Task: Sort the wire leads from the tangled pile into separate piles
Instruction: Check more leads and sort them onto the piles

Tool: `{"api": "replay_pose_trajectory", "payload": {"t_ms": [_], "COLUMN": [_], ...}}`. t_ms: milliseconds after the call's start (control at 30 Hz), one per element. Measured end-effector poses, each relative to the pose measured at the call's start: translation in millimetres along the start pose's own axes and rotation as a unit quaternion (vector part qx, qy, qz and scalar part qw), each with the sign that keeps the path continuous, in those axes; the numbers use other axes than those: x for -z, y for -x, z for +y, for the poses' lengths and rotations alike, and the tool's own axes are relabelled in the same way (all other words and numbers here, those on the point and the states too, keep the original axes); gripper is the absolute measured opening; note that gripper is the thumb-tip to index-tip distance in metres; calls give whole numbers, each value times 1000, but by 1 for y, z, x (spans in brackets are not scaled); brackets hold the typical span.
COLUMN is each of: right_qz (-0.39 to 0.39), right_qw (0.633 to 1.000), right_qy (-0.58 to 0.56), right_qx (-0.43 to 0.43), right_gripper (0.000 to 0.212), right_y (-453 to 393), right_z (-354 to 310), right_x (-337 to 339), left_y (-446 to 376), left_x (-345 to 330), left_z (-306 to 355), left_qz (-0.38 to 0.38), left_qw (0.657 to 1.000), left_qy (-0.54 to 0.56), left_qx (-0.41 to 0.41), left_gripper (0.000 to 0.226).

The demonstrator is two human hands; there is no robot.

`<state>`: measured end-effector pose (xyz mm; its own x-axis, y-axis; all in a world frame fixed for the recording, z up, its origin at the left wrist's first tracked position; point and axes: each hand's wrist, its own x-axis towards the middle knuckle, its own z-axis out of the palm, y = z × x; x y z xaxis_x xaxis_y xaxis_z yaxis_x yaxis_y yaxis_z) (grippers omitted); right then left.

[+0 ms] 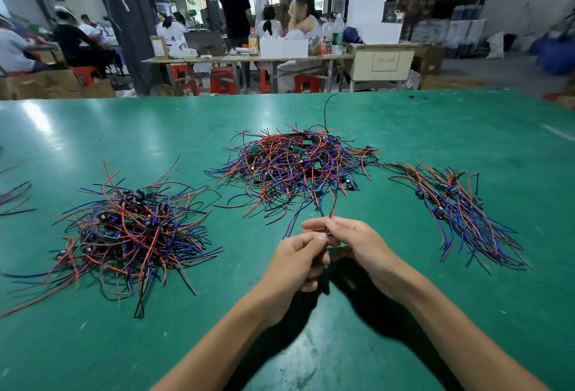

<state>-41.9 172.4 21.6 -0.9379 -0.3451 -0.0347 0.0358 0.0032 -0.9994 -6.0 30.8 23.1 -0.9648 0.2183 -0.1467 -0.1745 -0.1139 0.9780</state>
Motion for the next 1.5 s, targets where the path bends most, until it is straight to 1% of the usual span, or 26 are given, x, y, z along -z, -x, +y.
{"api": "replay_pose_trajectory", "payload": {"t_ms": [100,167,267,333,400,500,567,633,700,767,800,833,867,933,967,1033,1100,1133,1167,1200,1233,1267,1300,1333,1400,1500], "right_qz": [3,23,87,131,177,260,302,332,361,372,373,371,360,296,251,192,169,161,153,140,120,94,77,73,86,84], "right_qw": [999,999,993,988,982,964,952,939,908,864,851,854,875,933,954,969,973,977,983,987,986,980,970,964,964,977], "right_qy": [26,30,32,23,-3,-24,12,68,163,250,260,239,182,24,-47,-123,-150,-135,-93,-26,50,120,174,201,192,101], "right_qx": [27,40,71,75,65,50,45,65,135,228,262,277,268,201,158,95,55,44,48,69,100,132,150,159,166,166], "right_gripper": [35,37,36,32,30,31,31,30,30,32,30,28,27,26,27,30,40,41,37,31,32,35,33,29,22,14], "right_y": [-2,-1,-1,-3,-7,-14,-15,-15,-13,-12,-12,-12,-13,-13,-12,-11,-11,-10,-9,-6,-5,-3,-1,0,1,1], "right_z": [4,7,13,16,15,8,6,8,11,12,11,10,9,5,2,-2,-3,-2,-1,1,5,10,14,16,15,8], "right_x": [-10,-17,-25,-29,-27,-4,11,18,20,23,24,23,22,20,20,24,26,24,21,17,12,6,-1,-7,-16,-18], "left_y": [1,2,2,2,3,6,6,5,3,3,3,4,3,2,1,0,-4,-4,-5,-5,-5,-4,-4,-3,-3,-6], "left_x": [-1,-1,-2,-3,-3,-5,-7,-11,-12,-11,-9,-7,-5,-2,0,4,7,8,9,10,11,12,14,15,20,24], "left_z": [1,2,2,2,2,1,-1,-1,0,1,1,1,2,4,5,9,12,16,19,22,24,25,26,26,27,25], "left_qz": [34,49,53,49,32,-7,-29,-44,-56,-65,-69,-71,-73,-76,-81,-109,-149,-155,-147,-132,-114,-96,-75,-55,-21,8], "left_qw": [999,997,995,992,990,989,987,988,989,990,991,992,993,994,994,993,984,979,977,977,977,976,975,974,977,983], "left_qy": [-23,-27,-43,-62,-82,-111,-126,-126,-117,-107,-99,-92,-84,-75,-68,-22,73,117,146,166,181,195,204,205,185,137], "left_qx": [-23,-44,-77,-100,-114,-103,-93,-83,-70,-59,-53,-48,-41,-20,-6,34,71,69,55,32,2,-27,-52,-73,-104,-119], "left_gripper": [41,43,47,50,44,32,30,30,31,32,31,31,31,29,27,21,25,29,30,29,27,25,23,21,17,12]}}
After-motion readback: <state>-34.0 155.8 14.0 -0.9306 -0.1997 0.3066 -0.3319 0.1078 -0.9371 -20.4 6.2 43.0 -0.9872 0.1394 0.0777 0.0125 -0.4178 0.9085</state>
